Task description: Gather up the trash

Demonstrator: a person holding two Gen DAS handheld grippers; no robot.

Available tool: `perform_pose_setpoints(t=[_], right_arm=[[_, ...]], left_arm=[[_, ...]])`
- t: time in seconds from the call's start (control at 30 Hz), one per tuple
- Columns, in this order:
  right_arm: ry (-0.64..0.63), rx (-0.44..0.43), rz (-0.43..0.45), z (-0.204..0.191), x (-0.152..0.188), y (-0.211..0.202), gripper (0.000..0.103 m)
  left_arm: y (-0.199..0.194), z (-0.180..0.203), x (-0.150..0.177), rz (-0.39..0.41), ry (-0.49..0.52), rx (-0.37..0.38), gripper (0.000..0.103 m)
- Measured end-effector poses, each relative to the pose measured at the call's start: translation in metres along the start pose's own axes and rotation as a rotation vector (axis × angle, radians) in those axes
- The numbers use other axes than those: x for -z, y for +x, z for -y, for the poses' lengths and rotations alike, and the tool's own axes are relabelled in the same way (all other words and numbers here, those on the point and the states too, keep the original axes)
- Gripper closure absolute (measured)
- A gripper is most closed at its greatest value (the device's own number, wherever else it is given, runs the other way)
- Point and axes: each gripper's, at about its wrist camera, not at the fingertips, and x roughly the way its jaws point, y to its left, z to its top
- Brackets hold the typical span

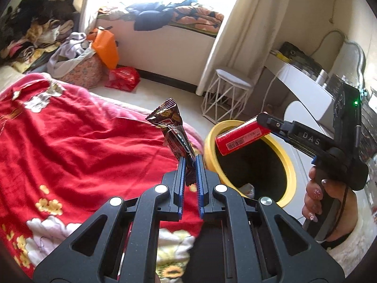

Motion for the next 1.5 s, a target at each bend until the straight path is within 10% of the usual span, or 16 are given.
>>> perform_pose_setpoints(t=[1.07, 1.5], right_arm=[[0.153, 0.185, -0.001, 0.112, 0.013, -0.026, 0.071], [0.062, 0.207, 0.021, 0.090, 0.032, -0.062, 0.024]], left_arm=[[0.079, 0.093, 0.004, -0.111, 0.154, 0.094, 0.101], [0.052, 0.076, 0.012, -0.057, 0.116, 0.049, 0.024]])
